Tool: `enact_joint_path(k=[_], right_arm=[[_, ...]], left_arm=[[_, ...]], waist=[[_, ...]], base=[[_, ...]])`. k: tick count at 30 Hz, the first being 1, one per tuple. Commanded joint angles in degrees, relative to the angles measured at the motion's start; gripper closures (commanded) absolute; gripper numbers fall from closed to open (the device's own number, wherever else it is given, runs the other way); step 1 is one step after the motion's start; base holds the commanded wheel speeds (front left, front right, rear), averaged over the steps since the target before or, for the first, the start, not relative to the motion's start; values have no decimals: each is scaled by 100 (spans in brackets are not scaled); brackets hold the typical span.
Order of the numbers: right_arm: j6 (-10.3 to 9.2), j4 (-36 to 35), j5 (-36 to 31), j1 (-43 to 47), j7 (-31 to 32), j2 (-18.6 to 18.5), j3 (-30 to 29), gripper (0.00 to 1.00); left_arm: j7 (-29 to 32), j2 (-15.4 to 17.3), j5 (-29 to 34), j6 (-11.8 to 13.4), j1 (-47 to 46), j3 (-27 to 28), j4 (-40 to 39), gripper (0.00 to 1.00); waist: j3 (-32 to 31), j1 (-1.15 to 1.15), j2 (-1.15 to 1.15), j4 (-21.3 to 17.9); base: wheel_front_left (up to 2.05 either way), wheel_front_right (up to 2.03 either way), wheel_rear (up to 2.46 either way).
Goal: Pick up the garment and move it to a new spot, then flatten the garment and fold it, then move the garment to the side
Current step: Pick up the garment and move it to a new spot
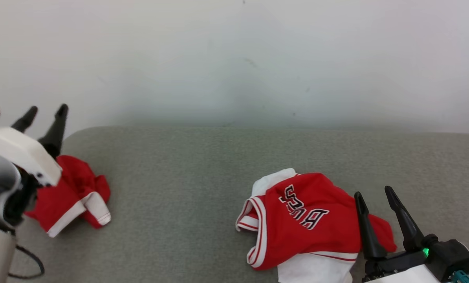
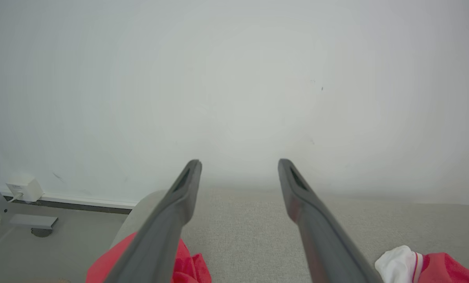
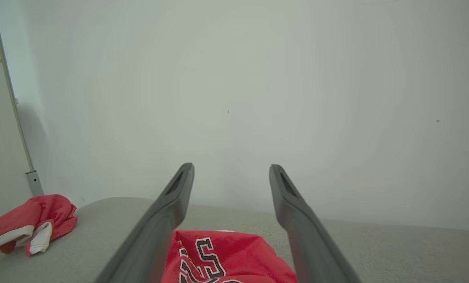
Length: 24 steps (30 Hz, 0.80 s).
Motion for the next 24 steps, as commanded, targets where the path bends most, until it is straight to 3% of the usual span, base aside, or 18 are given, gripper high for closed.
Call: enact_joint_path(k=[1, 10, 16, 24], right_arm=[[-10, -11, -78, -84, 0, -63, 34, 0], [-10, -85, -119, -200, 0, -215, 28, 0], [-10, -131, -133, -141, 0, -237, 57, 0], [-10, -204, -141, 29, 0, -243, -11, 0]], left_arm=[[-238, -19, 103, 80, 340, 8, -309, 0], [-1529, -485, 266, 630, 1851, 161, -1916, 0], [-2406, -847, 706, 971, 2692, 38, -2058, 0], [-2630, -1377, 1073, 1013, 3199, 189, -2310, 0]], waist=[[-12, 1, 0, -181], [75, 1, 0, -752], [170, 1, 0, -1091], [377, 1, 0, -1223]], base=[[0, 0, 0], [0, 0, 0], [0, 0, 0], [0, 0, 0]])
